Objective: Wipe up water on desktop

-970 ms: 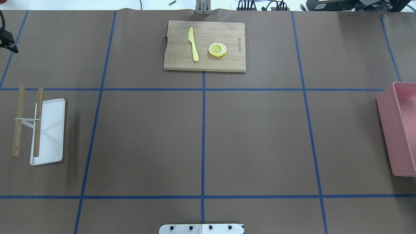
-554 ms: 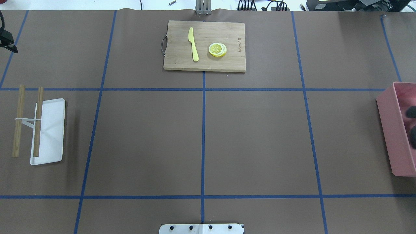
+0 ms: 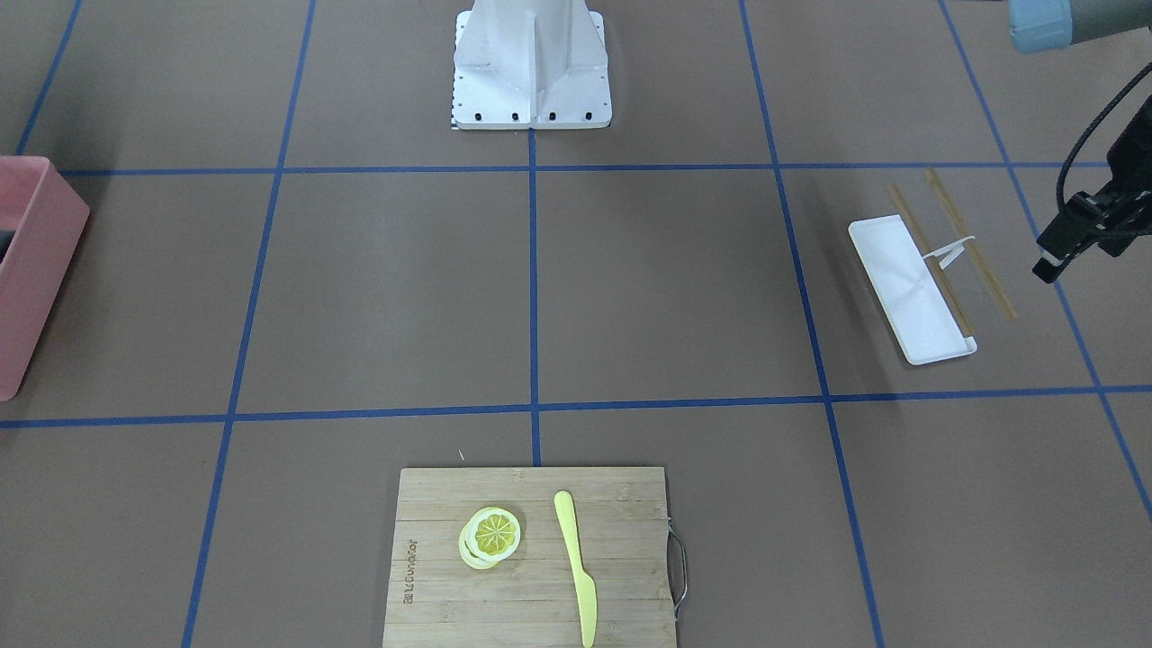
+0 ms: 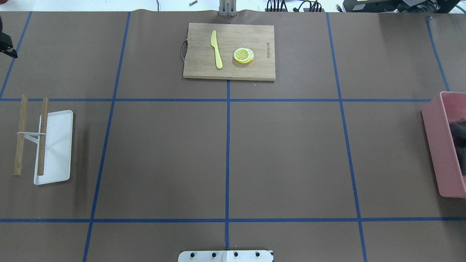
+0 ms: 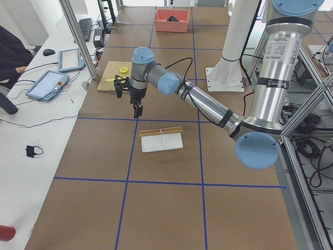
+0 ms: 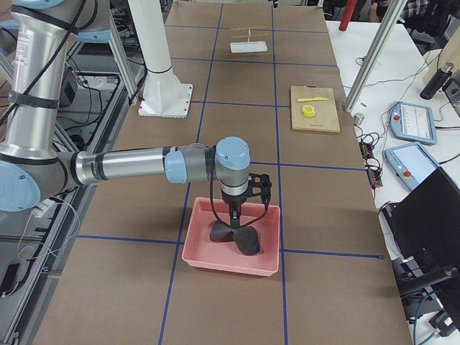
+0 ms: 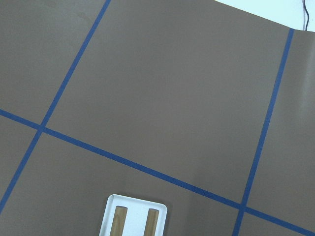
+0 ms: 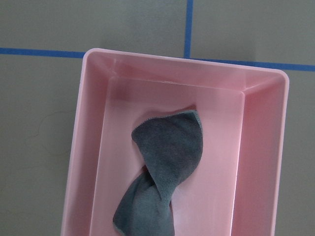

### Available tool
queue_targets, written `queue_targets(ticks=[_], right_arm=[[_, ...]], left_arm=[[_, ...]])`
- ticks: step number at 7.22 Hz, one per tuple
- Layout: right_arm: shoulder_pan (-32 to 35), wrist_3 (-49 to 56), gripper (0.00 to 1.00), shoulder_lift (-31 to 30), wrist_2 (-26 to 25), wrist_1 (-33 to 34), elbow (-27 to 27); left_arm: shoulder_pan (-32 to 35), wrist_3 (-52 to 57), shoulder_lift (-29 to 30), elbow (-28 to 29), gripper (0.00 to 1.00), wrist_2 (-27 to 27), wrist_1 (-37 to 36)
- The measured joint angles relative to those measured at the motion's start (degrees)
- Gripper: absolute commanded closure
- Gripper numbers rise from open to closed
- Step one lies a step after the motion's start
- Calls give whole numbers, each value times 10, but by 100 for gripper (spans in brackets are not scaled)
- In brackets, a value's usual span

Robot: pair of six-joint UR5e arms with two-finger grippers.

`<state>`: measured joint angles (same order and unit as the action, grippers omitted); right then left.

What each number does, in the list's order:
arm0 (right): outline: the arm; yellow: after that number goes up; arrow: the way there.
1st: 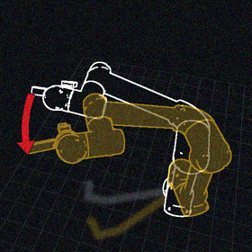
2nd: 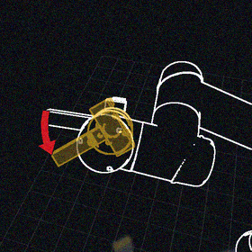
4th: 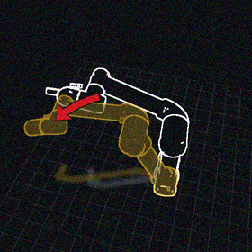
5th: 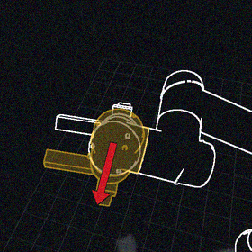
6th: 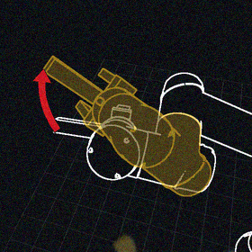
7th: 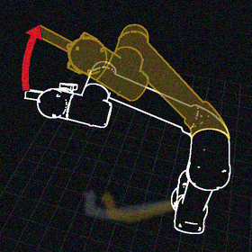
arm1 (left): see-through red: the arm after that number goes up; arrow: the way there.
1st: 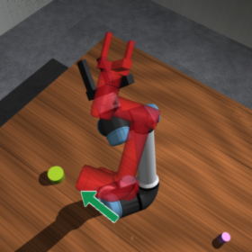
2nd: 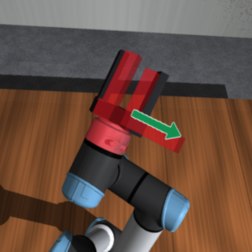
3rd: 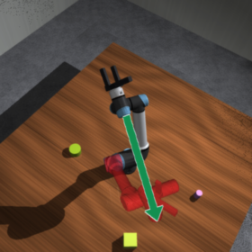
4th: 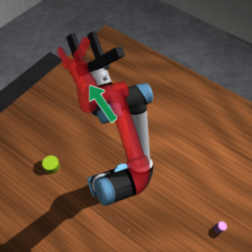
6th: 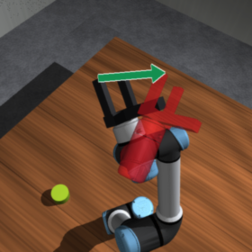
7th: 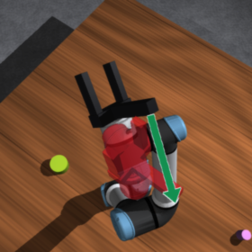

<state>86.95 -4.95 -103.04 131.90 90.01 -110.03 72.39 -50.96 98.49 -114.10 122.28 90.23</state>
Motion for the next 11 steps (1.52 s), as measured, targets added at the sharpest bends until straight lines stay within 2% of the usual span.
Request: queue_targets(ticks=[2,4,5,7,11], right_arm=[[25,0,0,1,-1,0,5],[32,-2,0,-2,24,1,5],[33,-3,0,-4,35,3,6],[34,-5,0,-11,40,6,7],[34,-6,0,-16,34,7,16]], left_arm=[[69,177,-26,27,1,2,-5],[141,358,-62,93,1,25,-9],[158,404,-84,118,1,40,-7],[168,429,-116,146,1,53,-1],[172,432,-127,164,1,69,0]])
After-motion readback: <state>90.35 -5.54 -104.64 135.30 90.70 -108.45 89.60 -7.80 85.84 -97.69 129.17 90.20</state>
